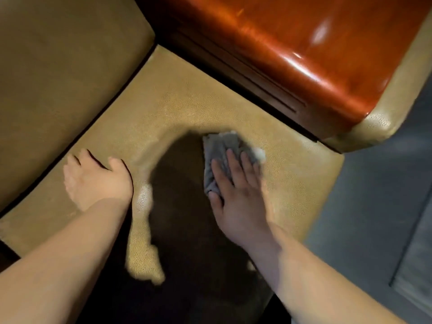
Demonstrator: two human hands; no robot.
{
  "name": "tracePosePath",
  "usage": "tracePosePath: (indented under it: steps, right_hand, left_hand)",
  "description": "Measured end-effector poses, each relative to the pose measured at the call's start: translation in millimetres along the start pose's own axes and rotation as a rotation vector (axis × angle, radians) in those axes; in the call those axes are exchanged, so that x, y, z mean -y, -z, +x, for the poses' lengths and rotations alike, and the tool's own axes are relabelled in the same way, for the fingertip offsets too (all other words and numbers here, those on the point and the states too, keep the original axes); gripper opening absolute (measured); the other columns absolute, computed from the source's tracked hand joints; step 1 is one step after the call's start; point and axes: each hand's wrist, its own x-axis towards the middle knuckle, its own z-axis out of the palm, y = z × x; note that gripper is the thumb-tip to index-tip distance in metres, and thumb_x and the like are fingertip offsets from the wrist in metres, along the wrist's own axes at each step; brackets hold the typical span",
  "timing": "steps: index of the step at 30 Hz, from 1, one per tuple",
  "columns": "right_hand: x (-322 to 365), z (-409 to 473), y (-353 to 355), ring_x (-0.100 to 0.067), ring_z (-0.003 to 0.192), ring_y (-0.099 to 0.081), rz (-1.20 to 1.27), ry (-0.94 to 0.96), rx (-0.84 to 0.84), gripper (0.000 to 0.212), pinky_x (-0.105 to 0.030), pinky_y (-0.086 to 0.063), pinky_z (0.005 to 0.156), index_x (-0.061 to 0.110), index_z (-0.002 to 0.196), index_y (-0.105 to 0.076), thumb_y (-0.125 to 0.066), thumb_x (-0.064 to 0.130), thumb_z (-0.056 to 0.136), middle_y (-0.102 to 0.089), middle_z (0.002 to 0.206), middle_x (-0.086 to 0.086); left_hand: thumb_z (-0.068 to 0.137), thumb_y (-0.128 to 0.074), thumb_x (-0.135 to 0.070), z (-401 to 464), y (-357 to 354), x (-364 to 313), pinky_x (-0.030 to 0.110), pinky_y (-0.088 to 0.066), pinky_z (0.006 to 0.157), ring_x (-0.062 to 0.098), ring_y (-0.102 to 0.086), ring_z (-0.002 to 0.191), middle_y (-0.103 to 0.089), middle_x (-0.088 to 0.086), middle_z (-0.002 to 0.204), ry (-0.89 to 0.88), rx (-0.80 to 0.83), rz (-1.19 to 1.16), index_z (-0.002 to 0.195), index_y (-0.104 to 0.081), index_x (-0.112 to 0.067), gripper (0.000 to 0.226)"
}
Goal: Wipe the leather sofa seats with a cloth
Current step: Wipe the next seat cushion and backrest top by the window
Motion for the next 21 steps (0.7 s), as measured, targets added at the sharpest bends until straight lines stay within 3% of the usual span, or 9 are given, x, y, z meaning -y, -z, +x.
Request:
tracePosePath:
  steps: [3, 6, 9, 14, 18, 21]
  right_hand:
    - [-48.0, 13.8, 16.4, -0.029, 0.159, -0.016, -0.111, 0.110, 0.098, 0.068, -0.048, -0.006, 0.130, 0.030, 0.161, -0.036, -0.039, 0.057, 0.099, -0.023, 0.171, -0.001]
    - [-119.9, 33.0, 41.7, -0.030, 0.156, -0.022, -0.113, -0.143, 0.056, 0.072, -0.050, -0.009, 0.129, 0.024, 0.162, -0.032, -0.027, 0.061, 0.100, -0.028, 0.169, -0.005]
    - [-139.0, 29.3, 48.0, -0.030, 0.151, -0.030, -0.121, -0.215, 0.009, 0.068, -0.054, -0.018, 0.127, 0.016, 0.160, -0.034, -0.028, 0.052, 0.103, -0.035, 0.163, -0.009]
    - [-90.0, 16.4, 26.6, -0.039, 0.158, -0.011, -0.048, -0.394, -0.046, 0.063, -0.053, -0.010, 0.128, 0.019, 0.163, -0.025, -0.039, 0.042, 0.106, -0.016, 0.171, -0.015]
    - [-77.2, 83.1, 30.4, -0.040, 0.147, -0.028, -0.066, -0.205, -0.011, 0.064, -0.051, -0.022, 0.124, 0.023, 0.160, -0.031, -0.035, 0.051, 0.102, -0.027, 0.164, -0.014]
    - [-71.0, 110.0, 32.6, -0.036, 0.135, -0.037, -0.083, -0.195, 0.002, 0.063, -0.047, -0.031, 0.114, 0.029, 0.160, -0.030, -0.034, 0.055, 0.103, -0.032, 0.156, -0.011]
  left_hand:
    - [0.103, -0.045, -0.041, -53.3, -1.6, -13.0, 0.057, -0.013, 0.128, 0.045, -0.017, 0.156, -0.019, 0.026, 0.170, -0.065, 0.102, 0.061, 0.164, -0.027, -0.007, 0.072]
    - [0.092, -0.042, -0.055, -106.8, -13.2, -32.4, 0.065, -0.012, 0.125, 0.047, -0.017, 0.156, -0.020, 0.022, 0.171, -0.326, 0.142, 0.138, 0.163, -0.028, -0.014, 0.083]
    - [0.093, -0.040, -0.056, -129.1, -23.8, -36.9, 0.059, -0.007, 0.129, 0.036, -0.009, 0.161, -0.015, 0.010, 0.175, -0.600, 0.163, 0.152, 0.165, -0.028, -0.026, 0.079]
    - [0.089, -0.045, -0.050, -126.2, -25.4, -34.6, 0.062, -0.014, 0.127, 0.041, -0.019, 0.158, -0.023, 0.012, 0.172, -0.603, 0.112, 0.143, 0.162, -0.038, -0.023, 0.078]
    - [0.086, -0.043, -0.051, -127.8, -28.8, -33.9, 0.061, -0.017, 0.127, 0.040, -0.020, 0.158, -0.023, 0.011, 0.173, -0.607, 0.099, 0.193, 0.161, -0.040, -0.023, 0.080]
    - [0.087, -0.044, -0.051, -128.3, -34.8, -32.3, 0.060, -0.016, 0.127, 0.040, -0.021, 0.158, -0.024, 0.011, 0.173, -0.602, 0.066, 0.198, 0.162, -0.037, -0.025, 0.079]
